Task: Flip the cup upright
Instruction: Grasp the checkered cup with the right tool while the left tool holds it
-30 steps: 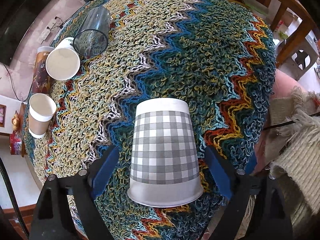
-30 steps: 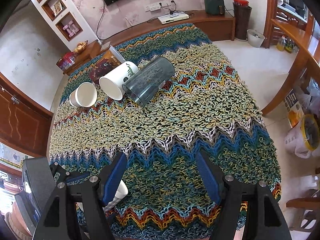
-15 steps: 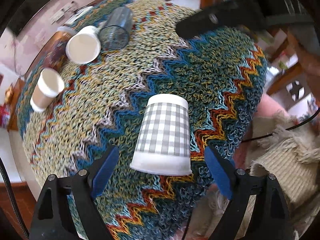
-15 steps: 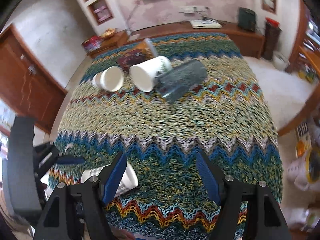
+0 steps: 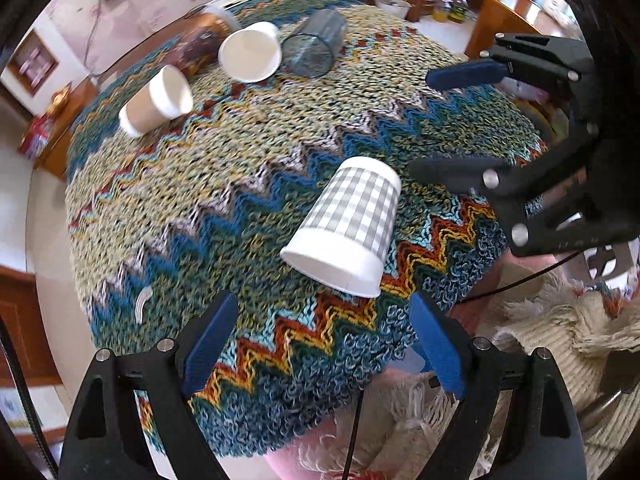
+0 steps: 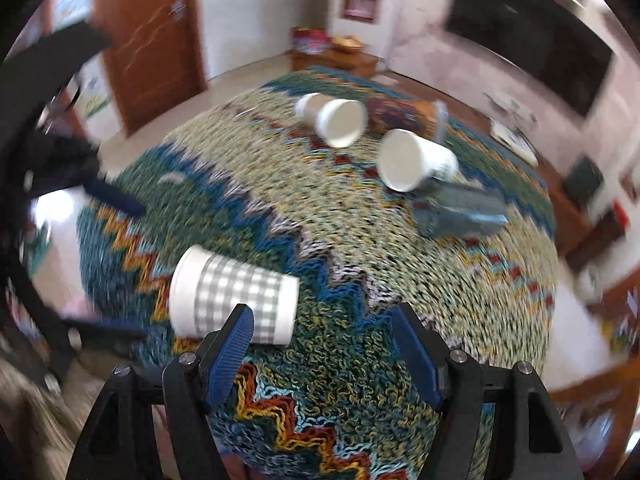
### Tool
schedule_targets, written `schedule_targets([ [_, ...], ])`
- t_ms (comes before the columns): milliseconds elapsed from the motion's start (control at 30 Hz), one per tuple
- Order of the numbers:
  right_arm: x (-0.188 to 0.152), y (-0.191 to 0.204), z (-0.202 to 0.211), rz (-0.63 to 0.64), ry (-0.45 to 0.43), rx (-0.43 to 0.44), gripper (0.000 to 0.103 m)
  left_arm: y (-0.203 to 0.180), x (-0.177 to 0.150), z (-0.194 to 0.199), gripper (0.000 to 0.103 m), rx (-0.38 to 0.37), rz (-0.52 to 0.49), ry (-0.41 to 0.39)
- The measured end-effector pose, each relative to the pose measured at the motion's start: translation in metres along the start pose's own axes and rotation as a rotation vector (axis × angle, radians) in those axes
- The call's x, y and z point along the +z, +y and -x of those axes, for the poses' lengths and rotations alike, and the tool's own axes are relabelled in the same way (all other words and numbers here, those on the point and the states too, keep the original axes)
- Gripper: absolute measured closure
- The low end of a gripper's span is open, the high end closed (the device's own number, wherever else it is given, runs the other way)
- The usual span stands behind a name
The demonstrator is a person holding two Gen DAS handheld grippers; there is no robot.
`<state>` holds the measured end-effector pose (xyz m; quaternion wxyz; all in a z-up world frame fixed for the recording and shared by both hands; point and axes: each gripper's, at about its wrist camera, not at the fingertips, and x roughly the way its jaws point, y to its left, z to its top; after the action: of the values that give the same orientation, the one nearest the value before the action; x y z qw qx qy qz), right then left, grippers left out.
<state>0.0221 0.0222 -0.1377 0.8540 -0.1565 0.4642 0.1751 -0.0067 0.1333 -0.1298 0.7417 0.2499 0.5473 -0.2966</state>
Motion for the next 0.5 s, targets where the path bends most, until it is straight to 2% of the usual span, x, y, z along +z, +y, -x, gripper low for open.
schedule_targets([
  [233, -0.002, 0.035, -0.004, 0.327, -0.002, 0.038, 0.03, 0.008, -0.006, 0.003, 0.014, -0.007, 0.085, -0.002],
  [367, -0.005, 0.057, -0.01, 0.509, -0.008, 0.019, 0.031, 0.011, -0.01, 0.002, 0.014, -0.006, 0.11, 0.003],
  [500, -0.006, 0.068, -0.015, 0.606, -0.009, 0.006, 0.031, 0.017, -0.014, -0.001, 0.014, -0.003, 0.14, 0.013],
])
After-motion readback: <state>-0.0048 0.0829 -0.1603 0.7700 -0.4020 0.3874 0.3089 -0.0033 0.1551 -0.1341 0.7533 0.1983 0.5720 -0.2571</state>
